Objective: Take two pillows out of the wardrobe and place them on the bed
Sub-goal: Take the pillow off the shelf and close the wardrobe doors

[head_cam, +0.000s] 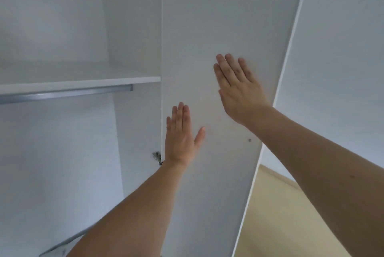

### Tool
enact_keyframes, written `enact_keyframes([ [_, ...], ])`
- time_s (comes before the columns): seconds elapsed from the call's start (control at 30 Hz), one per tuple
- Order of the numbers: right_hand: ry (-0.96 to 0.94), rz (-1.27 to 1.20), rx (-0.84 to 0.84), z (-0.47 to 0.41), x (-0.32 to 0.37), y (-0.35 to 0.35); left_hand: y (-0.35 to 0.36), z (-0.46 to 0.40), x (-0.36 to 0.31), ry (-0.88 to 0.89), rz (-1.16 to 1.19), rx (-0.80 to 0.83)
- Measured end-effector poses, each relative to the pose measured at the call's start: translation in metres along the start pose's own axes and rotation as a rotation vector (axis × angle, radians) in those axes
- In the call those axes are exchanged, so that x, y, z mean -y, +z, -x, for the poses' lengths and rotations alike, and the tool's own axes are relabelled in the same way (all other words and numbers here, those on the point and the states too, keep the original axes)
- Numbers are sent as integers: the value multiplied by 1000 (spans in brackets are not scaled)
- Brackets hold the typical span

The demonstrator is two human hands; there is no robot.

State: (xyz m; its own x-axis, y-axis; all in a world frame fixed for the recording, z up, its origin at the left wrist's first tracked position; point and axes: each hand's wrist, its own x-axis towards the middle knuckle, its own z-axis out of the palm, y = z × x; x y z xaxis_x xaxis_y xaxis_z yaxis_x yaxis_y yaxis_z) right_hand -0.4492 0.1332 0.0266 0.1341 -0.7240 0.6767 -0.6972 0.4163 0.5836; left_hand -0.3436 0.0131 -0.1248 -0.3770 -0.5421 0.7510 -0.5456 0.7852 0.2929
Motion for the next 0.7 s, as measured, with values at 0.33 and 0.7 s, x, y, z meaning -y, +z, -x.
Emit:
enact_keyframes([
  [0.33, -149, -615, -6, -88, 261, 36, -92, 71, 257, -206, -517, 62],
  [0.7, -278, -857, 122, -52, 489, 155, -48, 187, 427, -364, -654, 220],
])
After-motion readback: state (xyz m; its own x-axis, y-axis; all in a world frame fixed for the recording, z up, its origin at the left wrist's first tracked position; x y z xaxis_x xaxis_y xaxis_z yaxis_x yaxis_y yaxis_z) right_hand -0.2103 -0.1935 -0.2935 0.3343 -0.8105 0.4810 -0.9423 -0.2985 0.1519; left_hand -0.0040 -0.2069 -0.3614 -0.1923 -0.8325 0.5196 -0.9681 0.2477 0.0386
